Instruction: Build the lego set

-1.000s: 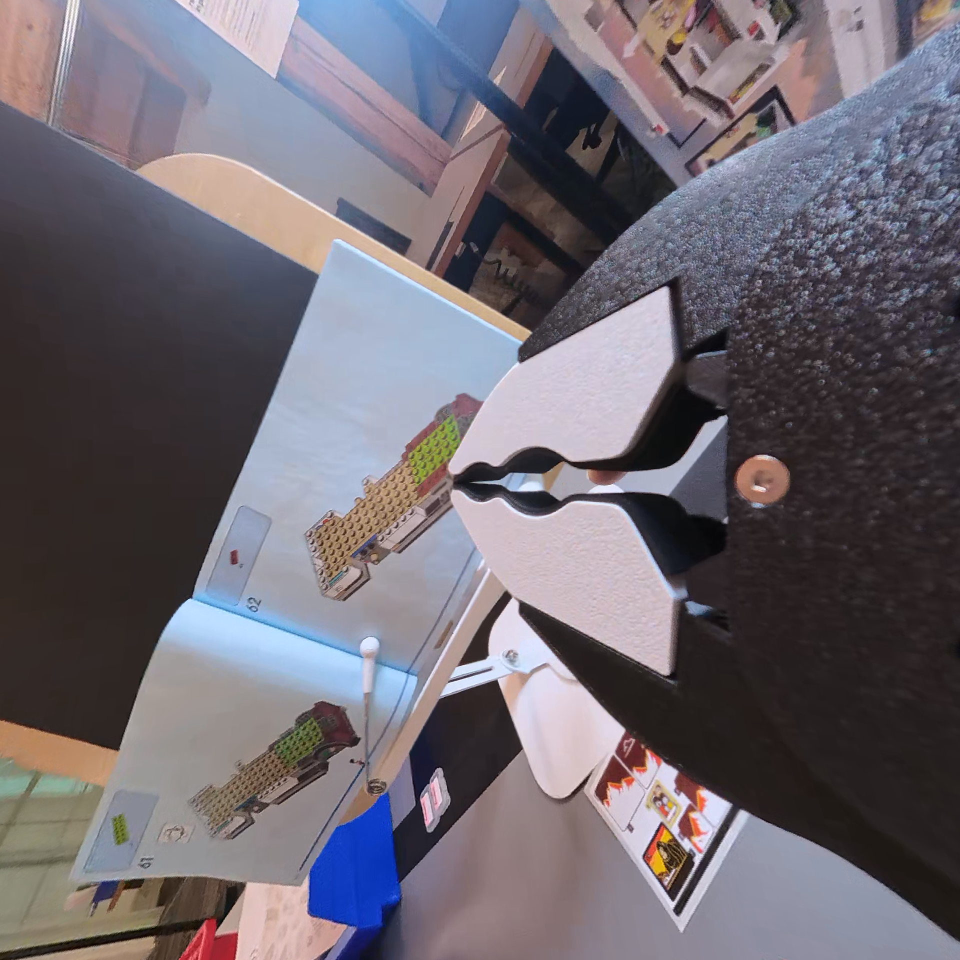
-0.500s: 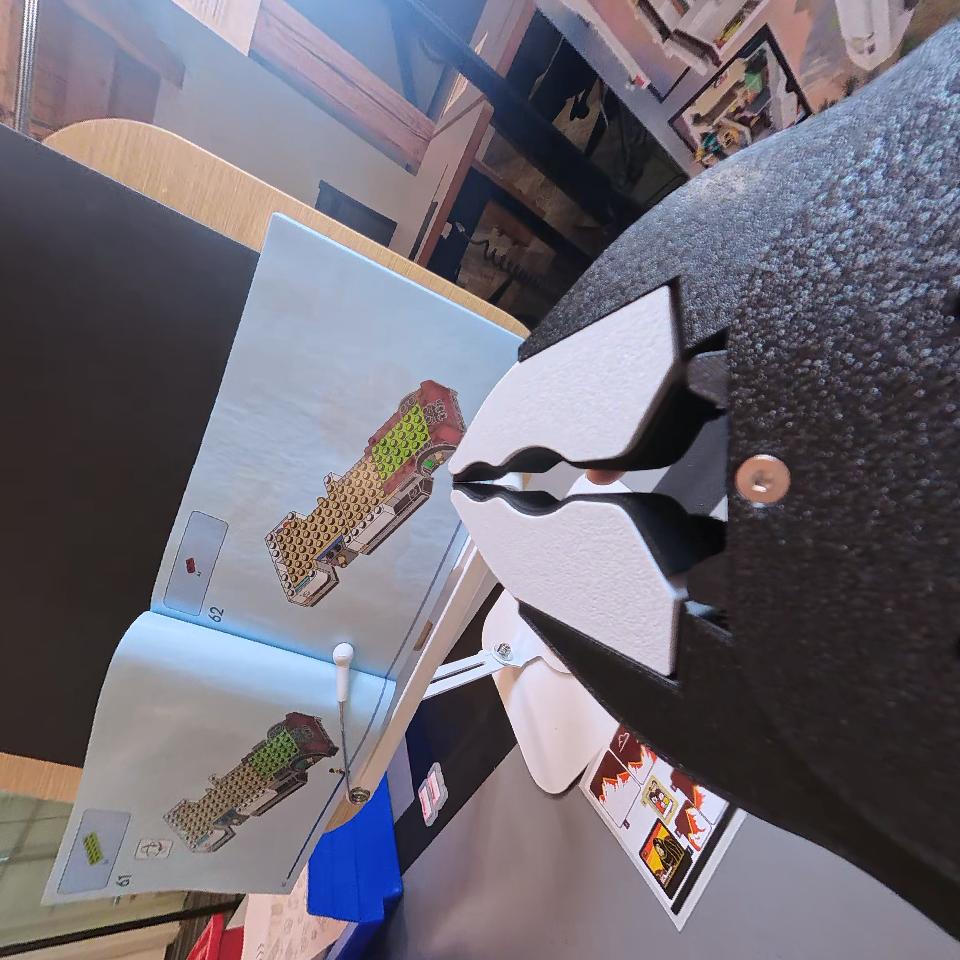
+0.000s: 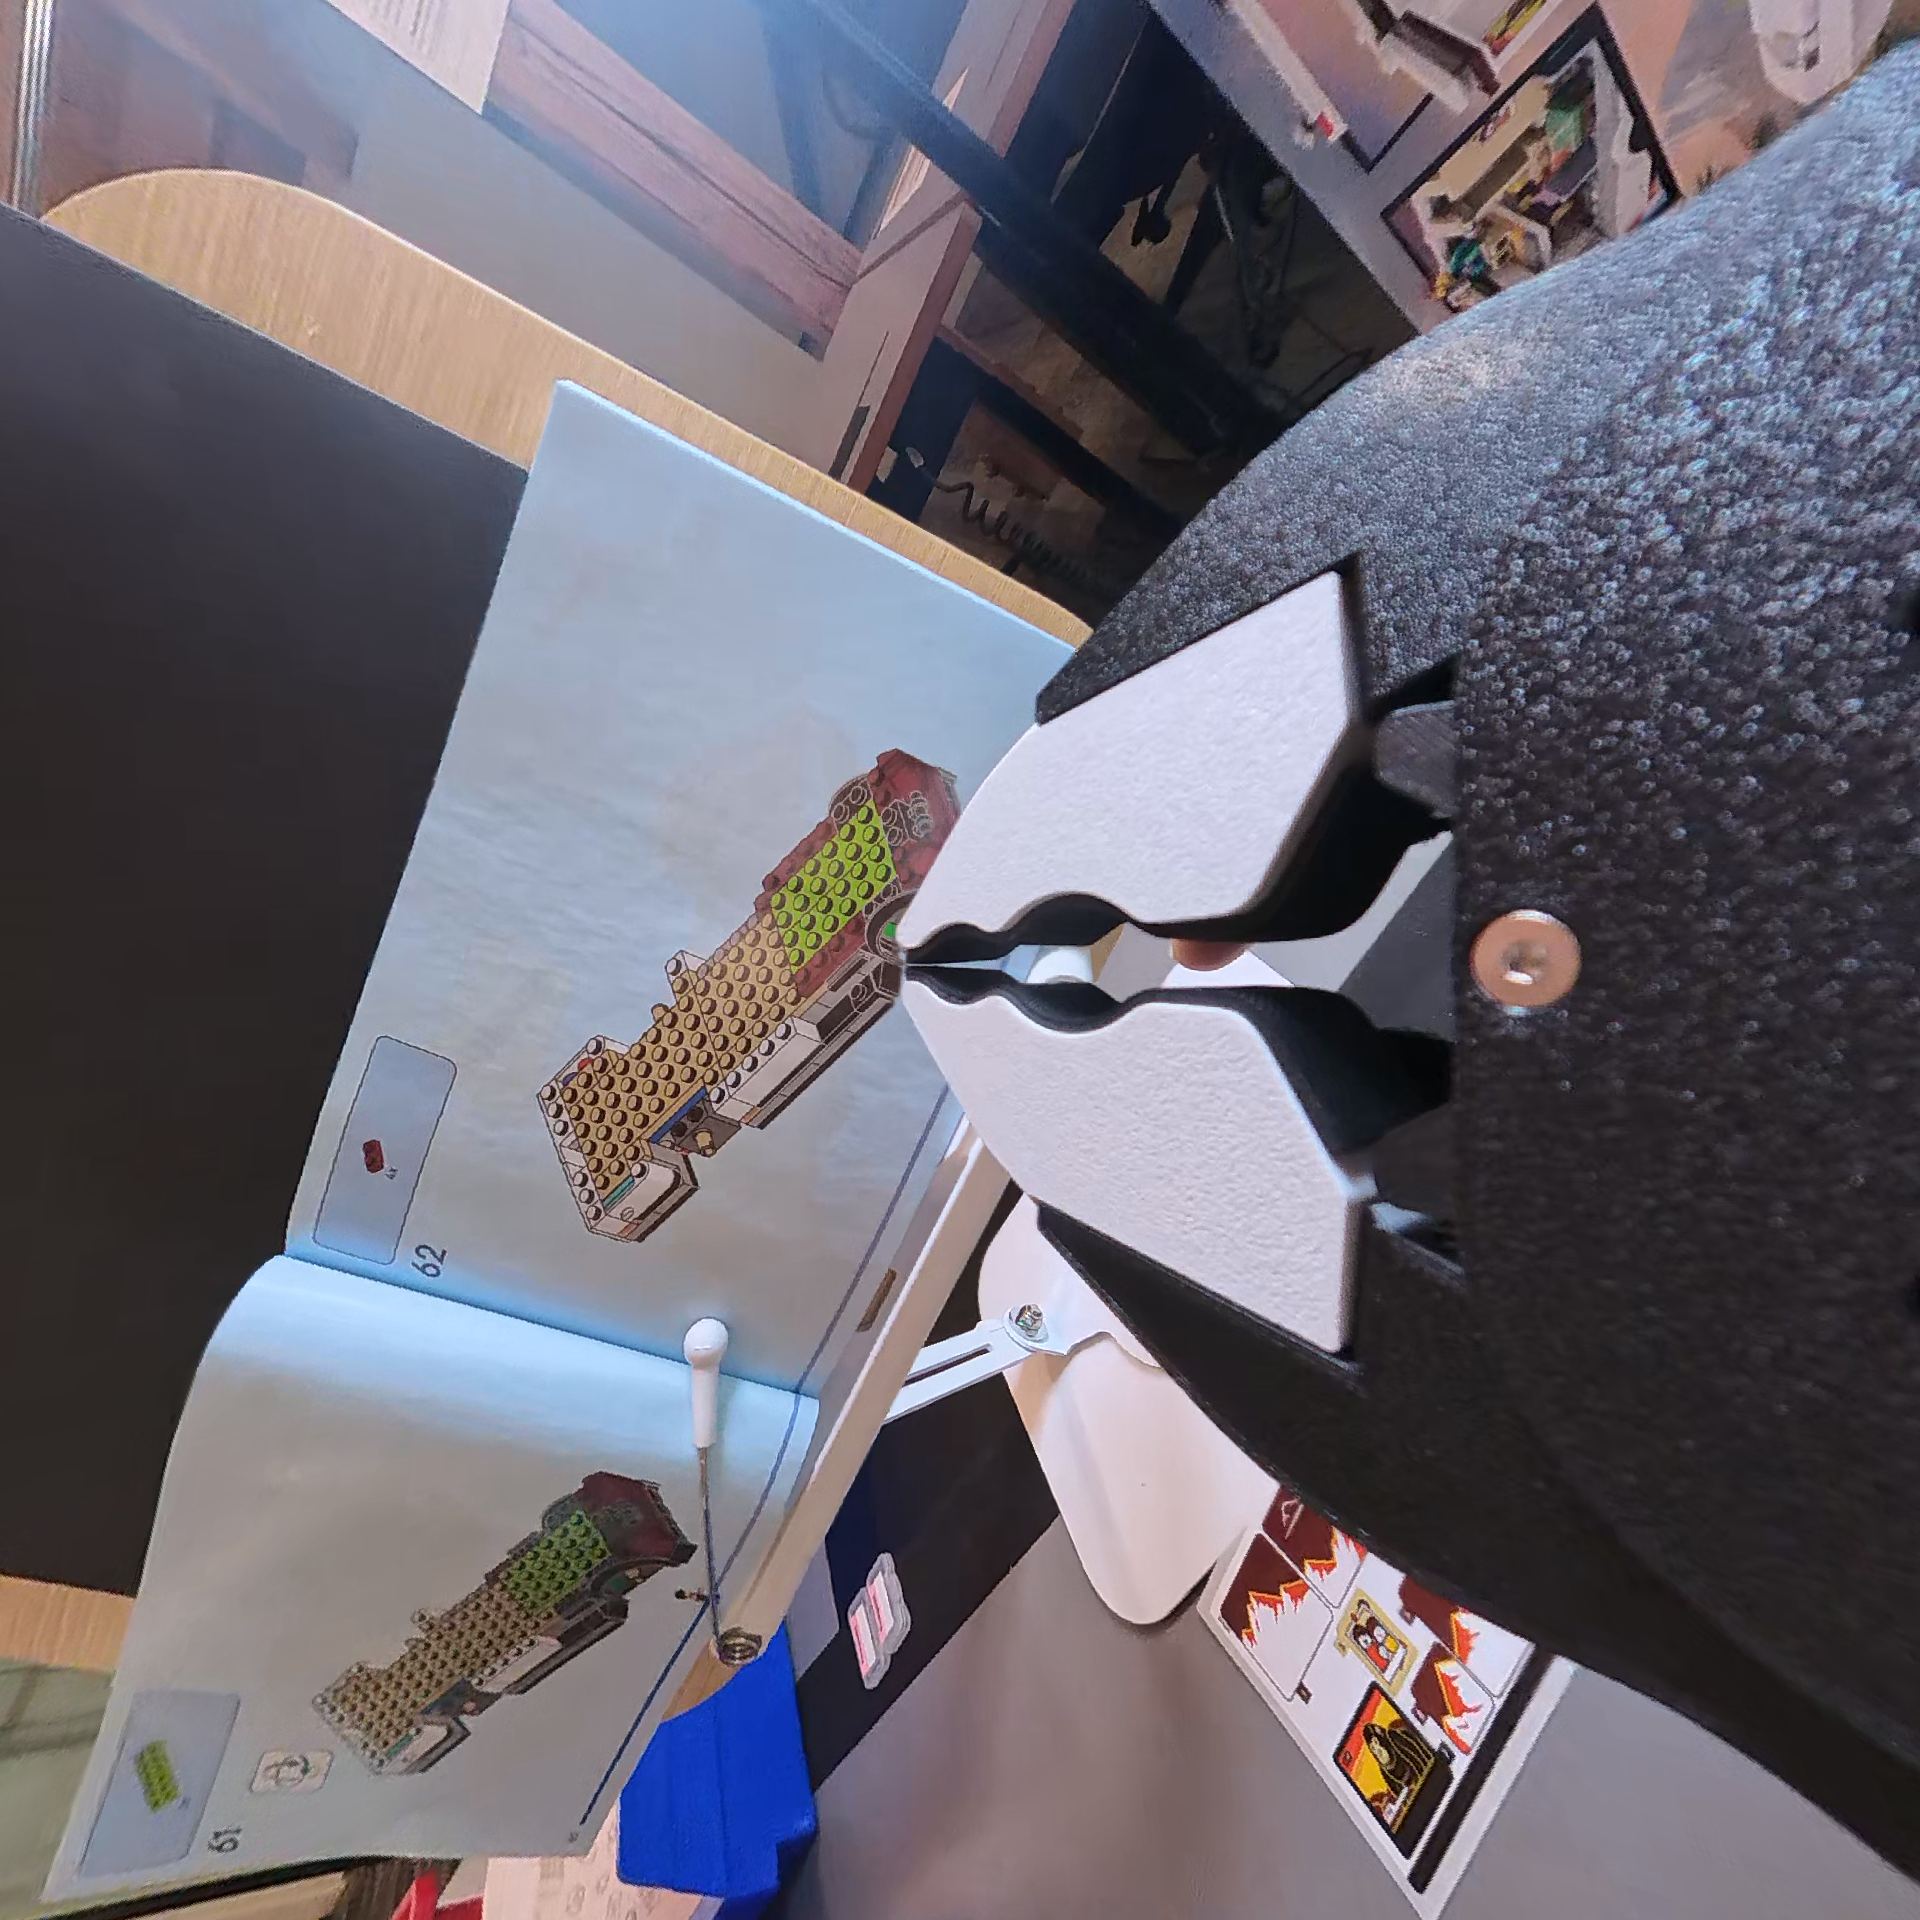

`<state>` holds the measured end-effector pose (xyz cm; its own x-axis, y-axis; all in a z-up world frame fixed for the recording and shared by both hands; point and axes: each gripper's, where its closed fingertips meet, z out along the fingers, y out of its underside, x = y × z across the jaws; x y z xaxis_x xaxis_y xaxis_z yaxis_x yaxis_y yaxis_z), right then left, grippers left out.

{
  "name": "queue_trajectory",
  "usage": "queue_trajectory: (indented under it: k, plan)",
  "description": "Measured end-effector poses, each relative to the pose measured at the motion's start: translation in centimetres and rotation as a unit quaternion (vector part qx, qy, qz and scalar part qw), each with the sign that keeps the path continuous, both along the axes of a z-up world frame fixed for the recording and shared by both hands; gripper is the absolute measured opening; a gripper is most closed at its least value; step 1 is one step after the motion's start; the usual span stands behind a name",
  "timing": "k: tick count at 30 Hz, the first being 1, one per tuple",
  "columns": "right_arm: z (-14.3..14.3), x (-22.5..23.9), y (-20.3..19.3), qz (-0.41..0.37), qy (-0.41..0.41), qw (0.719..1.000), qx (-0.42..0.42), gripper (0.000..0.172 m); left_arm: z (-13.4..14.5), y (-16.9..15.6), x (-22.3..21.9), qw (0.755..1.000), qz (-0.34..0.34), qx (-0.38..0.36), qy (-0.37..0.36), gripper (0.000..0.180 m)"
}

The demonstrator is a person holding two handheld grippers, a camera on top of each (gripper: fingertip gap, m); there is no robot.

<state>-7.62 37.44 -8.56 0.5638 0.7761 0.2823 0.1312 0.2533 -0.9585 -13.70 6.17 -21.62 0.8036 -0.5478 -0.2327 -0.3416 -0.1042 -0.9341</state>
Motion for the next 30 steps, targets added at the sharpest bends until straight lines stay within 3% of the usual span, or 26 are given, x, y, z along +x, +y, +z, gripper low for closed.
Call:
queue_trajectory:
  k: [19, 30]
  plan:
    - [1.9, -2.2, -0.1, 0.001, -0.004, 1.0, 0.021, 0.0, 0.1, -0.3, 0.3, 1.0, -0.012, 0.005, 0.011, 0.0]
    - [2.2, -3.2, 2.1, -0.032, -0.016, 0.999, 0.009, 0.0, 0.1, -0.4, 0.4, 1.0, -0.017, 0.006, 0.016, 0.0]
